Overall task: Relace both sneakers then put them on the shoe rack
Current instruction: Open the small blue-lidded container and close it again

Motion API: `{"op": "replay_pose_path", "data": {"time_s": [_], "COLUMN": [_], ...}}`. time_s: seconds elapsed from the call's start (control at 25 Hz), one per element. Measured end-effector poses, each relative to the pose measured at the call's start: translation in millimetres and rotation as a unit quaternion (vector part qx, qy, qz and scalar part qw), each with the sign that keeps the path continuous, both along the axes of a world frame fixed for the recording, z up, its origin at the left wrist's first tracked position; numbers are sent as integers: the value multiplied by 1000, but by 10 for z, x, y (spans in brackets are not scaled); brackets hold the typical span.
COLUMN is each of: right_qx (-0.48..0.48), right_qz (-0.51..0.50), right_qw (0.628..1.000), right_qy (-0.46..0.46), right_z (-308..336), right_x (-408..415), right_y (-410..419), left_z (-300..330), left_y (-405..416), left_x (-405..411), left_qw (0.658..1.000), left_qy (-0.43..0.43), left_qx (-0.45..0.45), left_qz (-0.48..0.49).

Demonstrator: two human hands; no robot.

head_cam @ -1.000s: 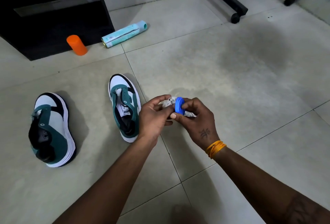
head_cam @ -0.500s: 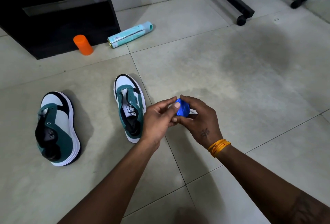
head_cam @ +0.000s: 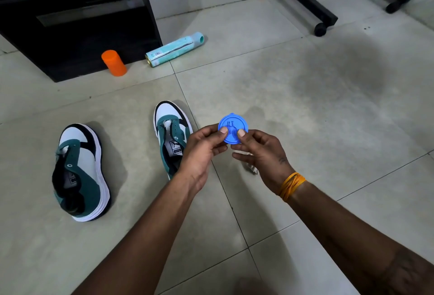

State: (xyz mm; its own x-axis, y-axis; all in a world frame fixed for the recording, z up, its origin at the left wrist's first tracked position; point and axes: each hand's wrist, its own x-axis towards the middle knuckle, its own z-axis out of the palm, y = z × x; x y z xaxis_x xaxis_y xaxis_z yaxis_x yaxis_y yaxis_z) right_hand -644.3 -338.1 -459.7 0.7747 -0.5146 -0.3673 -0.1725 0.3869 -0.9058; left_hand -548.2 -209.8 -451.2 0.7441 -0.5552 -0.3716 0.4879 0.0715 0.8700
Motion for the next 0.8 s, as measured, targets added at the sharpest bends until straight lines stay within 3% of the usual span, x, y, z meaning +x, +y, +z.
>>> {"op": "replay_pose_path", "data": {"time_s": [0.32,0.44,0.6,0.8], "right_qx": [-36,-6,-57,-32], "right_qz": [-23,25,97,29], "right_qw": [999,999,991,998], "right_qy": [-5,45,74,54], "right_z": [72,132,192,163], "right_x": [40,49,106,128], "right_y": [6,-51,-176,-58], "left_z": [11,21,81,112], "left_y": [-8,48,70,76], "left_x": [-24,65,106,140], "left_qw": [998,997,993,994], "left_qy": [52,44,20,20], "left_qx": [25,61,89,76], "left_qz": [27,-12,-78,-70]}}
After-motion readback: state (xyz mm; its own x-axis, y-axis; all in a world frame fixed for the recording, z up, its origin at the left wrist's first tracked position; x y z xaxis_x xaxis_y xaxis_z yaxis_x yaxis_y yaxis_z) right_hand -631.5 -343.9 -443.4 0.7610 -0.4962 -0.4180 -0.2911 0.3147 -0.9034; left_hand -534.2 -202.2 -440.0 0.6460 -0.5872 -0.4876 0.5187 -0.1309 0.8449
